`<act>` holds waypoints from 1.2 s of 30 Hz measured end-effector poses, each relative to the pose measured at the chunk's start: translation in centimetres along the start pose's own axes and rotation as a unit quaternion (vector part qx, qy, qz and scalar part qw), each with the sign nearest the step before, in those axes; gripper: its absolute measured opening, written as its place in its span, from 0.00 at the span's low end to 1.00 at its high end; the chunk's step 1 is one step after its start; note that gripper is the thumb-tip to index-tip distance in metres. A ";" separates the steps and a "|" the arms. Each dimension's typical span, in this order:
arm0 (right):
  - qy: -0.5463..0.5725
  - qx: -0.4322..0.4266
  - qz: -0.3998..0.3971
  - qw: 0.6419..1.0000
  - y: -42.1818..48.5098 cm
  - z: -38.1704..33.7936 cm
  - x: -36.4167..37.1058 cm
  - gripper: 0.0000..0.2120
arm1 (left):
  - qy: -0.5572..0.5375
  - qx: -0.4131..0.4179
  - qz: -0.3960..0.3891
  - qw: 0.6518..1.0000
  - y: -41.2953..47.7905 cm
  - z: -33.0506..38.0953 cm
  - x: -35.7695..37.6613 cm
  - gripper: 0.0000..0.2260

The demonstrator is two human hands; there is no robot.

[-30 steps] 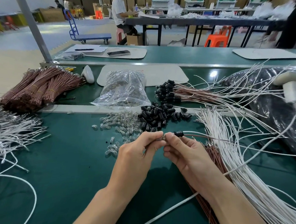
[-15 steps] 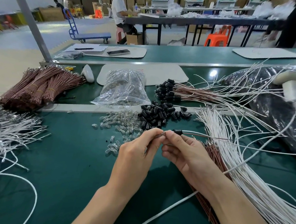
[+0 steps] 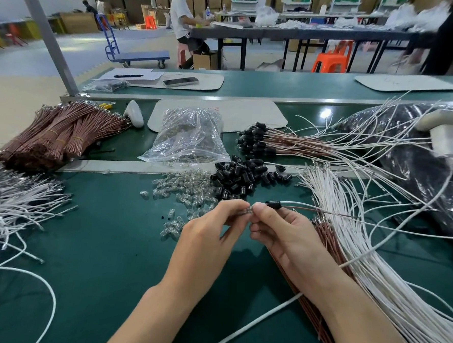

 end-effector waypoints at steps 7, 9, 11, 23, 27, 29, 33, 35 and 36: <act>0.066 -0.003 0.023 0.998 0.1 -0.4 0.0 0.20 | -0.022 -0.025 0.045 0.998 0.1 -0.7 -0.2 0.07; 0.082 -0.004 0.028 0.996 0.1 -0.6 -0.2 0.17 | -0.024 -0.033 0.048 0.998 0.1 -0.8 -0.2 0.07; 0.077 -0.007 0.022 0.997 0.1 -0.5 -0.1 0.15 | -0.029 -0.037 0.040 0.998 0.1 -0.8 0.0 0.07; 0.022 -0.010 -0.035 0.999 0.1 0.1 0.2 0.15 | -0.068 -0.044 0.017 0.997 -0.1 -0.9 0.2 0.10; -0.008 -0.012 -0.037 0.999 0.1 0.3 0.1 0.15 | -0.090 -0.071 0.027 0.993 -0.4 -1.1 0.5 0.13; -0.011 -0.014 -0.040 0.999 0.1 0.3 0.0 0.17 | -0.093 -0.077 0.029 0.992 -0.4 -1.1 0.5 0.13; -0.004 -0.015 -0.033 0.999 0.1 0.3 0.4 0.18 | -0.074 -0.049 0.016 0.996 0.0 -1.0 0.0 0.10; 0.008 -0.021 -0.010 1.000 0.2 0.3 0.4 0.15 | -0.051 -0.049 0.019 0.997 0.2 -1.1 -0.2 0.10; 0.018 -0.025 0.007 0.999 0.2 0.3 0.3 0.13 | -0.039 -0.059 0.026 0.997 0.3 -1.2 -0.3 0.10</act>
Point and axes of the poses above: each hand's wrist, its own y-axis towards the middle knuckle, its own x-axis out of the palm, z = x × y, the point moved 3 cm from there along y, towards the middle knuckle, and after that the axes turned 4 degrees about x, right-handed, at the moved point
